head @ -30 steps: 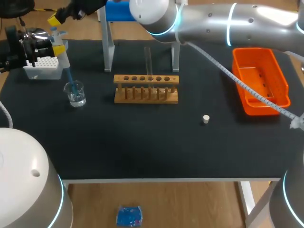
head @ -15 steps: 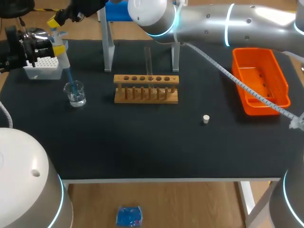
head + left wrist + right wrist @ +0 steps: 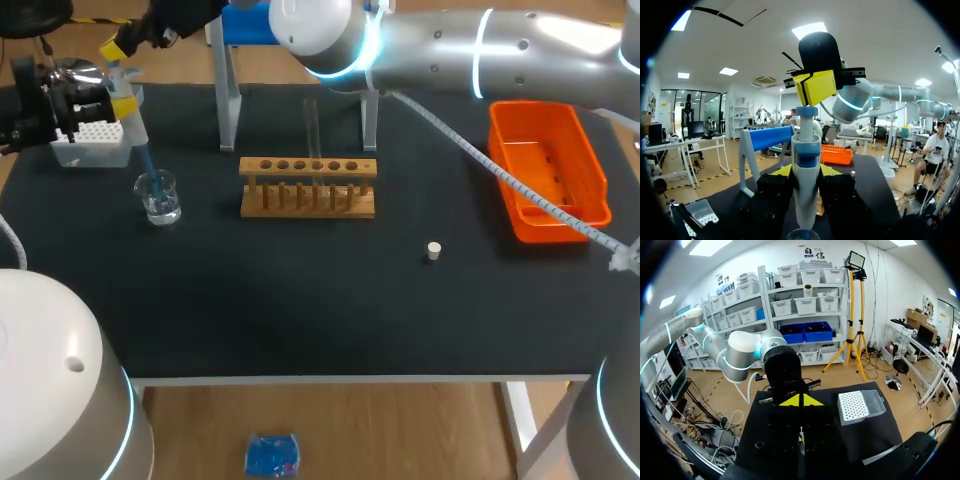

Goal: Invert the test tube, pick up the pipette, mount the tip to pipette, aspirate from beaker and dispense into the tube, eject the tip, return the pipette, and cap with the stopper.

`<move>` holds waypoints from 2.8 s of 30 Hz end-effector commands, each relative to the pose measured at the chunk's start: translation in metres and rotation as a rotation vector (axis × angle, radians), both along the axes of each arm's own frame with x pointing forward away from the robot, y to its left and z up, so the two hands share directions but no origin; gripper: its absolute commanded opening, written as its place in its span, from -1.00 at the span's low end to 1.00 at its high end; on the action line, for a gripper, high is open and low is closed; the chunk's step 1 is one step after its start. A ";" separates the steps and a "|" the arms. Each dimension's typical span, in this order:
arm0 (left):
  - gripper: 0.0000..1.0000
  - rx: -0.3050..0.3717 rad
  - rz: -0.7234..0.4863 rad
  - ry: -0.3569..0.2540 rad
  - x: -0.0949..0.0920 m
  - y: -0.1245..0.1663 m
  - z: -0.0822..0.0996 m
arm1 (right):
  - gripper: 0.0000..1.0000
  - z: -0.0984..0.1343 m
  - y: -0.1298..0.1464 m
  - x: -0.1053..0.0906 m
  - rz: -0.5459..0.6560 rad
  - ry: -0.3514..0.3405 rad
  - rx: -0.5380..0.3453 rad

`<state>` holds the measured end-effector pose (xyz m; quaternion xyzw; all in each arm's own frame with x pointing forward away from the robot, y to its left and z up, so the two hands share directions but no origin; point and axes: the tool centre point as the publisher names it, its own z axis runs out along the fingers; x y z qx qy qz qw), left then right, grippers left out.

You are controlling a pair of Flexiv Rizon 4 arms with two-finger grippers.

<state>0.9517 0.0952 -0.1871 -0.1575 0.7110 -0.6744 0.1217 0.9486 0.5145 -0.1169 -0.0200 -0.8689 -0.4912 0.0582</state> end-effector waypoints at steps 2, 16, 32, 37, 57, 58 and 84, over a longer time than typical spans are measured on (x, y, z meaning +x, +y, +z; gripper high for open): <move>-1.00 0.000 0.004 -0.003 0.000 -0.001 0.003 | -1.00 -0.005 0.001 0.002 0.004 0.005 -0.006; -1.00 0.000 0.004 -0.003 0.000 -0.001 0.003 | -1.00 -0.015 -0.003 0.002 -0.002 0.027 -0.006; -1.00 0.000 0.004 -0.003 0.000 -0.001 0.003 | -1.00 -0.027 -0.005 -0.002 -0.004 0.047 -0.021; -1.00 0.000 0.004 -0.003 0.000 -0.001 0.003 | -1.00 -0.022 -0.006 -0.003 -0.005 0.041 -0.017; -1.00 0.000 0.004 -0.003 0.000 -0.001 0.003 | 1.00 0.026 -0.018 0.001 -0.028 -0.071 0.013; -1.00 0.000 0.004 -0.003 0.000 -0.001 0.003 | 1.00 0.030 -0.020 0.001 -0.029 -0.085 0.013; -1.00 0.000 0.004 -0.003 0.000 -0.001 0.003 | 1.00 0.084 -0.248 -0.003 0.045 -0.483 -0.026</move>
